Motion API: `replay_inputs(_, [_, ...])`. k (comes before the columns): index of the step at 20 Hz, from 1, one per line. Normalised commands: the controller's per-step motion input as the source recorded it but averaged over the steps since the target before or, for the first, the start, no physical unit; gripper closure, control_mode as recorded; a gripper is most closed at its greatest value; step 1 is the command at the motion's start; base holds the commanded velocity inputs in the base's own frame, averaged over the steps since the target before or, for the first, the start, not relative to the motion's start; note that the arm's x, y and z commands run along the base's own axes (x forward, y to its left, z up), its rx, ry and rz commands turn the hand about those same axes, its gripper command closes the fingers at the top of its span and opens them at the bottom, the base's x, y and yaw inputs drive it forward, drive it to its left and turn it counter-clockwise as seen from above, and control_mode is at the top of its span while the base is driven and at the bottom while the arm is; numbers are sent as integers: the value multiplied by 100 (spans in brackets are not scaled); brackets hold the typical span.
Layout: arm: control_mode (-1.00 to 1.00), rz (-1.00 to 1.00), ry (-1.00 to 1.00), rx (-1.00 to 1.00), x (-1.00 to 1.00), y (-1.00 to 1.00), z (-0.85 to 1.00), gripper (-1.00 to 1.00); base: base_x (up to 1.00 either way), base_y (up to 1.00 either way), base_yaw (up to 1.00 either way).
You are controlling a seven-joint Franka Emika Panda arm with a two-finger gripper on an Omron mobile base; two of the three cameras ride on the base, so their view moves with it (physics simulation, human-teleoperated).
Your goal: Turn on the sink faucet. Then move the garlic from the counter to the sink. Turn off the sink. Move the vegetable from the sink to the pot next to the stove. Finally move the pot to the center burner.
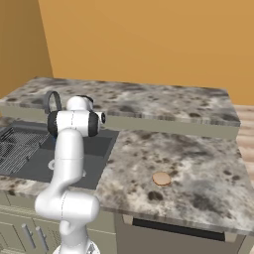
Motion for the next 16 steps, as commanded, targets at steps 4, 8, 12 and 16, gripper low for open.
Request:
replay_inputs(4, [-100,1,0,0,-1,63,1,-100,0,0,0])
replay_inputs(8, [-100,0,0,0,0,62,1,-100,0,0,0])
replay_inputs(12, [-100,0,0,0,-5,20,0,-100,0,0,0])
replay_inputs(16, [-100,-1,0,2,0,-12,0,-100,0,0,0])
